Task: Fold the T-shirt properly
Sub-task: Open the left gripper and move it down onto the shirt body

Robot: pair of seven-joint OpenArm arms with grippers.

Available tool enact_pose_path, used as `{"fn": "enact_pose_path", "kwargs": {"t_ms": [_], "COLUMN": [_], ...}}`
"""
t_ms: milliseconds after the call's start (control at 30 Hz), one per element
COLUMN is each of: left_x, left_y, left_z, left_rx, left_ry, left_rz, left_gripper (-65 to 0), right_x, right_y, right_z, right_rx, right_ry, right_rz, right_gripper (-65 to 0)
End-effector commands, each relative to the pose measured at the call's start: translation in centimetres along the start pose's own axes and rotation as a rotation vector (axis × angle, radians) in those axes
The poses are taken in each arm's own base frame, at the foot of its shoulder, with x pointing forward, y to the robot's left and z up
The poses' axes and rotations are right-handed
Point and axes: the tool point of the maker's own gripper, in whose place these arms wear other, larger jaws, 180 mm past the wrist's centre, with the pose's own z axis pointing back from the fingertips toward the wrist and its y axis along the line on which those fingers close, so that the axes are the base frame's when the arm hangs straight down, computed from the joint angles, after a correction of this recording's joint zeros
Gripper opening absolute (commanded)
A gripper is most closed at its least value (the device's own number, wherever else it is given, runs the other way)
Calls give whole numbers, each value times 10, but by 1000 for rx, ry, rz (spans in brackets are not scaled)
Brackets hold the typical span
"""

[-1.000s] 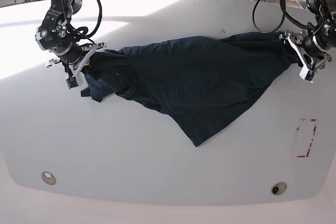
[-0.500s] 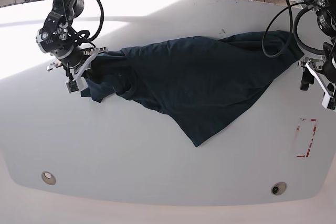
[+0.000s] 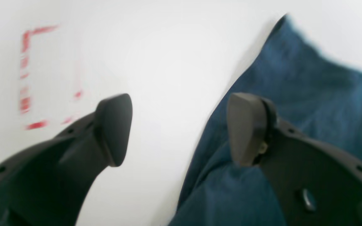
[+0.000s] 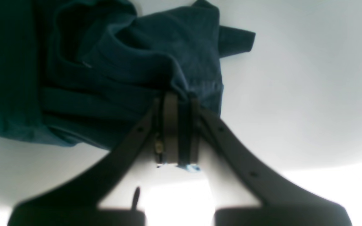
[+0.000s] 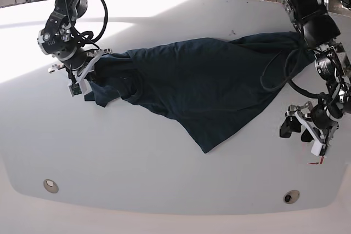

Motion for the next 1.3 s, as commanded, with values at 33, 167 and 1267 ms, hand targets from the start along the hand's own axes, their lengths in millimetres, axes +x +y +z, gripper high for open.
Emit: {"fn": "enact_pose_path", "kwargs": {"t_ms": [33, 167, 1267], "left_x": [16, 9, -39], "left_y": [-6, -12, -124], "left_z": [-24, -50, -150], "left_rx": [-56, -108, -354], "left_ry": [-64, -58, 45], "left_rz": [48, 107, 332], "left_gripper": [-210, -210, -211], "right_x": [15, 15, 25], "right_y": [-4, -4, 0], "right_z": [5, 5, 10], "right_rx": [-12, -12, -18], "right_ry": [-54, -54, -88], "right_rz": [9, 9, 10], "right_gripper": [-650, -650, -650]}}
